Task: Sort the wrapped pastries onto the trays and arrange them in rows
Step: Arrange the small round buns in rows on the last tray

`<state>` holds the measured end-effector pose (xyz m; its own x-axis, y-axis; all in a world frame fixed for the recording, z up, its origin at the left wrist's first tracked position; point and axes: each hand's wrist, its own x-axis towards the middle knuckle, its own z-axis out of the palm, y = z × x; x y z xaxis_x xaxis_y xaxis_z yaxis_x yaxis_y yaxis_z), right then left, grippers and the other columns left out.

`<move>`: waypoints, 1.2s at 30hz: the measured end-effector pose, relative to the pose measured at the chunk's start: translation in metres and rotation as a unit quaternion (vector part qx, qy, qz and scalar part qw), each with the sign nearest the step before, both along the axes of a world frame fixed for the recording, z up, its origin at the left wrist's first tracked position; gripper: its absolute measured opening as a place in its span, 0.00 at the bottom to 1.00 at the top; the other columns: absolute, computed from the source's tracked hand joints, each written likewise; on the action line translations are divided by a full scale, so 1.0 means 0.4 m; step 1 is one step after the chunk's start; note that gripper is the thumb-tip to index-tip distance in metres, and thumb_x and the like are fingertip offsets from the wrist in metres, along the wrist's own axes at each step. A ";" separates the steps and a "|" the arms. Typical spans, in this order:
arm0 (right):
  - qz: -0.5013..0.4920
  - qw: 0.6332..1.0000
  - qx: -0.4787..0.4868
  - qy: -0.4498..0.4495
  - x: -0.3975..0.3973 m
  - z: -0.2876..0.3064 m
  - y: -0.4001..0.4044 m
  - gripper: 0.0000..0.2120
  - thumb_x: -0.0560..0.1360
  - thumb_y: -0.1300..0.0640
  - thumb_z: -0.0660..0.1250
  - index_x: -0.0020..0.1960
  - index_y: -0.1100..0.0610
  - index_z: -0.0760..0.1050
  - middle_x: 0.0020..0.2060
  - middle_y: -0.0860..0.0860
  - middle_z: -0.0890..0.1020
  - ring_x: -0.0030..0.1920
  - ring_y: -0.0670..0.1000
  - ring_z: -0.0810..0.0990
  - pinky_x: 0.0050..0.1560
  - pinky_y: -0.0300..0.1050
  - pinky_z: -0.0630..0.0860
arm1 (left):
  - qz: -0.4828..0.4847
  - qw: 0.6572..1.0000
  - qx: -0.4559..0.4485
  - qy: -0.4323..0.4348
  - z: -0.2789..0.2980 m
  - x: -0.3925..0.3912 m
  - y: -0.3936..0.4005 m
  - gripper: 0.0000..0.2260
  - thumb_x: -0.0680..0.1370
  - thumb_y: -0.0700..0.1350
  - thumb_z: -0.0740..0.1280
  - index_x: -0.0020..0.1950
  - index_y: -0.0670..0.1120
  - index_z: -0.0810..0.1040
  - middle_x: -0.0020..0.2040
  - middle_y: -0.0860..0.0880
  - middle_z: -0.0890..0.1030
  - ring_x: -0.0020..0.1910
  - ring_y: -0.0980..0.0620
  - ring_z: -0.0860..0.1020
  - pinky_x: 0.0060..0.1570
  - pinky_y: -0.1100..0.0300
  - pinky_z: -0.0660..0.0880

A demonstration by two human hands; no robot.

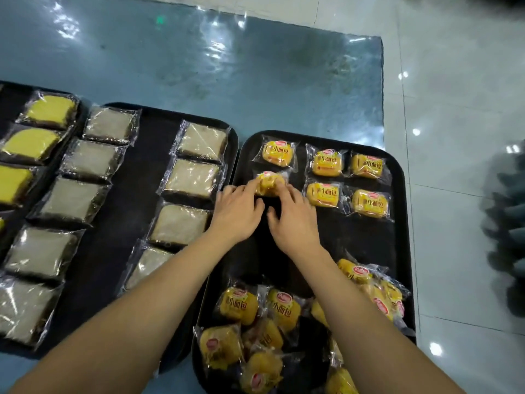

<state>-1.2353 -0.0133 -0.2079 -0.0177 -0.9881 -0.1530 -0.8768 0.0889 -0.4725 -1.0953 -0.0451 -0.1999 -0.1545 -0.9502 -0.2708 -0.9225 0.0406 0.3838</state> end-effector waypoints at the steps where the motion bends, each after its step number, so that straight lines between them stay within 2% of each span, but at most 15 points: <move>1: 0.019 0.999 0.002 0.036 -0.003 -0.009 -0.011 0.30 0.82 0.48 0.60 0.82 0.51 0.56 0.77 0.56 0.67 0.75 0.58 0.66 0.74 0.56 0.62 | -0.018 1.000 0.001 -0.023 -0.011 -0.001 -0.008 0.24 0.82 0.52 0.58 0.79 0.52 0.60 0.72 0.47 0.74 0.70 0.42 0.66 0.69 0.46 0.61; 4: 0.066 0.990 0.001 0.127 -0.008 -0.031 -0.005 0.33 0.82 0.47 0.58 0.83 0.53 0.52 0.80 0.56 0.63 0.79 0.56 0.60 0.79 0.56 0.52 | -0.066 0.994 -0.003 -0.085 -0.041 0.005 0.006 0.30 0.82 0.54 0.58 0.82 0.50 0.51 0.79 0.48 0.64 0.77 0.44 0.59 0.75 0.46 0.54; 6: 0.084 0.985 0.009 0.149 -0.016 -0.035 -0.001 0.34 0.82 0.47 0.58 0.83 0.53 0.47 0.81 0.55 0.60 0.80 0.56 0.57 0.81 0.56 0.50 | -0.089 0.990 -0.007 -0.110 -0.050 0.012 0.014 0.32 0.82 0.54 0.58 0.83 0.50 0.46 0.81 0.48 0.59 0.79 0.44 0.56 0.77 0.46 0.51; 9: 0.099 0.982 0.031 0.157 -0.022 -0.026 -0.012 0.35 0.82 0.47 0.58 0.83 0.54 0.45 0.82 0.55 0.57 0.81 0.56 0.55 0.81 0.56 0.48 | -0.104 0.988 0.000 -0.118 -0.050 0.016 0.008 0.34 0.82 0.54 0.58 0.83 0.50 0.44 0.81 0.47 0.57 0.80 0.44 0.55 0.77 0.47 0.49; 12: 0.093 0.986 0.037 0.136 -0.019 -0.007 -0.007 0.36 0.81 0.48 0.61 0.83 0.53 0.47 0.81 0.56 0.59 0.80 0.57 0.57 0.81 0.55 0.50 | -0.103 0.990 0.008 -0.100 -0.034 0.024 0.007 0.34 0.81 0.52 0.61 0.82 0.51 0.46 0.81 0.44 0.58 0.79 0.43 0.55 0.77 0.47 0.50; 15: 0.063 0.994 0.008 0.092 -0.019 0.015 0.048 0.35 0.79 0.49 0.64 0.82 0.52 0.54 0.77 0.56 0.67 0.76 0.59 0.64 0.78 0.56 0.58 | -0.087 0.994 0.011 -0.067 -0.011 0.047 0.056 0.33 0.81 0.51 0.61 0.82 0.52 0.48 0.80 0.43 0.58 0.79 0.41 0.55 0.77 0.45 0.53; 18: 0.063 0.997 0.014 0.030 -0.009 0.037 0.151 0.24 0.79 0.48 0.65 0.75 0.50 0.69 0.70 0.52 0.74 0.70 0.57 0.71 0.72 0.56 0.64 | -0.087 0.994 0.012 -0.067 0.009 0.095 0.174 0.30 0.82 0.51 0.60 0.82 0.53 0.52 0.79 0.45 0.61 0.78 0.41 0.57 0.77 0.44 0.55; 20: 0.053 0.998 0.020 0.012 -0.001 0.047 0.234 0.19 0.80 0.47 0.64 0.69 0.49 0.74 0.65 0.50 0.76 0.66 0.55 0.73 0.68 0.55 0.66 | -0.091 0.995 0.013 -0.047 0.016 0.138 0.270 0.26 0.82 0.50 0.60 0.80 0.53 0.59 0.76 0.49 0.67 0.76 0.45 0.60 0.76 0.46 0.57; 24: 0.006 1.000 0.003 0.018 0.012 0.071 0.369 0.17 0.80 0.46 0.64 0.68 0.48 0.72 0.56 0.48 0.78 0.57 0.52 0.75 0.61 0.53 0.70 | -0.038 0.999 0.036 0.010 0.030 0.206 0.441 0.20 0.82 0.48 0.58 0.75 0.54 0.67 0.70 0.53 0.73 0.71 0.50 0.65 0.73 0.50 0.61; 27: 0.003 1.000 0.012 0.014 0.031 0.078 0.415 0.17 0.80 0.45 0.62 0.68 0.46 0.72 0.52 0.46 0.81 0.54 0.52 0.75 0.58 0.52 0.69 | 0.001 0.996 0.077 0.046 0.034 0.214 0.522 0.19 0.83 0.49 0.57 0.75 0.56 0.66 0.70 0.54 0.75 0.76 0.50 0.60 0.75 0.47 0.59; 31: 0.029 0.999 0.037 0.019 0.072 0.074 0.432 0.21 0.80 0.44 0.62 0.73 0.44 0.70 0.55 0.46 0.81 0.56 0.53 0.76 0.58 0.53 0.68 | 0.028 0.992 0.093 0.084 0.038 0.205 0.539 0.18 0.84 0.49 0.55 0.75 0.56 0.67 0.69 0.52 0.77 0.77 0.50 0.57 0.75 0.48 0.59; 36: -0.009 0.997 0.052 -0.053 0.092 0.085 0.401 0.26 0.79 0.49 0.66 0.75 0.42 0.64 0.56 0.45 0.79 0.58 0.51 0.74 0.62 0.52 0.67 | 0.072 0.980 0.089 0.160 0.092 0.179 0.506 0.19 0.85 0.46 0.56 0.76 0.54 0.67 0.69 0.50 0.73 0.71 0.50 0.63 0.71 0.53 0.61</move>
<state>-1.1983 0.1472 -0.1740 -0.0130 -0.9667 -0.2557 -0.8203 0.1565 -0.5501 -1.0239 0.1575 -0.1630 -0.1257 -0.9103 -0.3943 -0.7448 -0.1760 0.6437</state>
